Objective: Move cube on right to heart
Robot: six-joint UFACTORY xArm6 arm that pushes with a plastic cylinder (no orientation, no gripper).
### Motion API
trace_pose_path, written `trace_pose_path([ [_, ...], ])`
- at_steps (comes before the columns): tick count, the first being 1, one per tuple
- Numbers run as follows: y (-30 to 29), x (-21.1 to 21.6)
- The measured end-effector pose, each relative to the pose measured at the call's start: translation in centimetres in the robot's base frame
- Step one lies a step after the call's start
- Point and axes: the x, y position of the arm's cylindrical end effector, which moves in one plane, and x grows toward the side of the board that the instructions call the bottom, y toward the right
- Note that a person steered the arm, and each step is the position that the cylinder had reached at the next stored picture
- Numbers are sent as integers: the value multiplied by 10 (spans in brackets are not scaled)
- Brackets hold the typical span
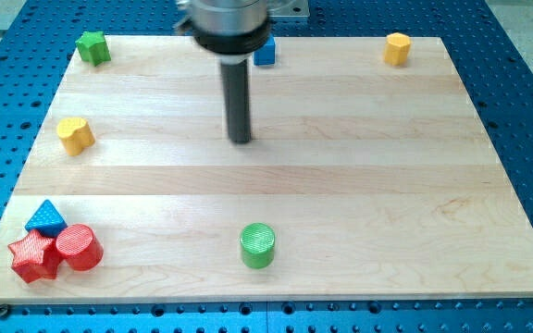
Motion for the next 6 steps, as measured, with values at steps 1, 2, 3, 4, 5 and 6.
trace_pose_path([
  [1,45,-48],
  [2,73,-103],
  [3,86,-157],
  [4,64,-186],
  [5,-11,-166],
  [6,-77,-65],
])
